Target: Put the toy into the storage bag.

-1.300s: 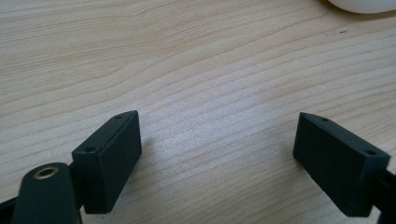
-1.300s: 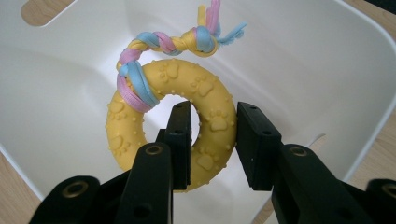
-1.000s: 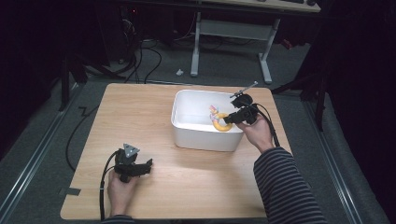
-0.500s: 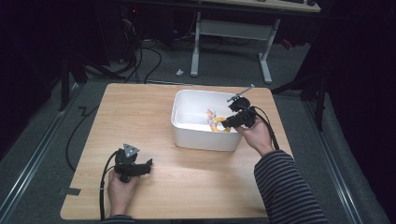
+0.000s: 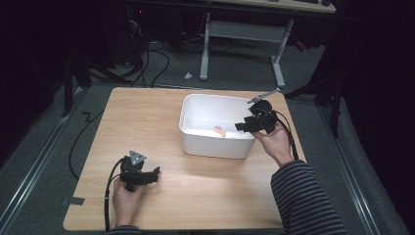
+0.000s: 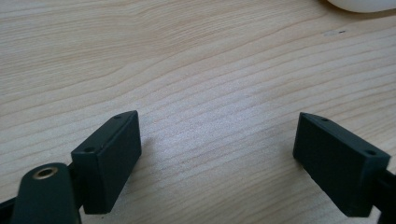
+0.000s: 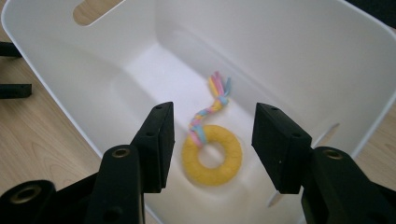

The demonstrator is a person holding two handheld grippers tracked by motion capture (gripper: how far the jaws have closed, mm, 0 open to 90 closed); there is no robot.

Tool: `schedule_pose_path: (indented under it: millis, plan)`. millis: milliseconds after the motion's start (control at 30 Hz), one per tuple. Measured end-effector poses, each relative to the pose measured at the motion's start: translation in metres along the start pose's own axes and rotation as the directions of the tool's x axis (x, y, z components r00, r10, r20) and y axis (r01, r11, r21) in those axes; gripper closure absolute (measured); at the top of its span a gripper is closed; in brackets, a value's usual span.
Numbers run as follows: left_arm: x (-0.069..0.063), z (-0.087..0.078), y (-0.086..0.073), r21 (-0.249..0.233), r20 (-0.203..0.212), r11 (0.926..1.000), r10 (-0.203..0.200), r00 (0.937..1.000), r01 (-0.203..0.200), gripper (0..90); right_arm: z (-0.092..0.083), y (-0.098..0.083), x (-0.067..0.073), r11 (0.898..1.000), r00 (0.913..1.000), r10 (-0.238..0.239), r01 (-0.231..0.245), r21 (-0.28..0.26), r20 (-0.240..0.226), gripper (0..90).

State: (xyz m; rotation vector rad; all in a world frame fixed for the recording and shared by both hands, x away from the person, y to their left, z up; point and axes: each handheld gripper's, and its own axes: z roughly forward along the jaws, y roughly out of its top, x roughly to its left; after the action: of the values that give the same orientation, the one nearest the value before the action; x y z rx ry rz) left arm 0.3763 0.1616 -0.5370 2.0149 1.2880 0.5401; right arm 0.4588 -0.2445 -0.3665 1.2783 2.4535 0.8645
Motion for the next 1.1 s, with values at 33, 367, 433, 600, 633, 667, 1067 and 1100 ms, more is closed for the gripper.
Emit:
schedule_pose_path:
  millis: [33, 367, 433, 600, 633, 667, 1067, 1100]
  plan:
    - [0.000, 0.000, 0.000, 0.000, 0.000, 1.0000, 0.000, 1.0000, 0.000, 15.6, -0.002, -0.001, 0.000, 1.000, 1.0000, 0.001, -0.001, -0.005, 0.002, 48.9]
    - [0.000, 0.000, 0.000, 0.000, 0.000, 1.0000, 0.000, 1.0000, 0.000, 15.6, -0.023, -0.010, -0.007, 0.998, 0.9994, 0.019, -0.017, -0.068, 0.029, 48.1]
    - [0.000, 0.000, 0.000, 0.000, 0.000, 1.0000, 0.000, 1.0000, 0.000, 15.6, -0.026, -0.012, -0.007, 0.997, 0.9993, 0.021, -0.019, -0.075, 0.031, 48.0]
    - [0.000, 0.000, 0.000, 0.000, 0.000, 1.0000, 0.000, 1.0000, 0.000, 15.6, -0.039, -0.018, -0.011, 0.994, 0.9990, 0.028, -0.024, -0.105, 0.035, 47.5]
    - [0.000, 0.000, 0.000, 0.000, 0.000, 1.0000, 0.000, 1.0000, 0.000, 15.6, -0.040, -0.019, -0.012, 0.994, 0.9990, 0.030, -0.026, -0.107, 0.034, 47.5]
    - [0.000, 0.000, 0.000, 0.000, 0.000, 1.0000, 0.000, 1.0000, 0.000, 15.6, -0.043, -0.021, -0.012, 0.993, 0.9989, 0.034, -0.030, -0.114, 0.034, 47.3]
    - [0.000, 0.000, 0.000, 0.000, 0.000, 1.0000, 0.000, 1.0000, 0.000, 15.6, -0.064, -0.044, -0.021, 0.989, 0.9976, 0.042, -0.033, -0.147, 0.055, 46.9]
    - [0.000, 0.000, 0.000, 0.000, 0.000, 1.0000, 0.000, 1.0000, 0.000, 15.6, -0.065, -0.045, -0.022, 0.988, 0.9976, 0.044, -0.035, -0.151, 0.054, 46.9]
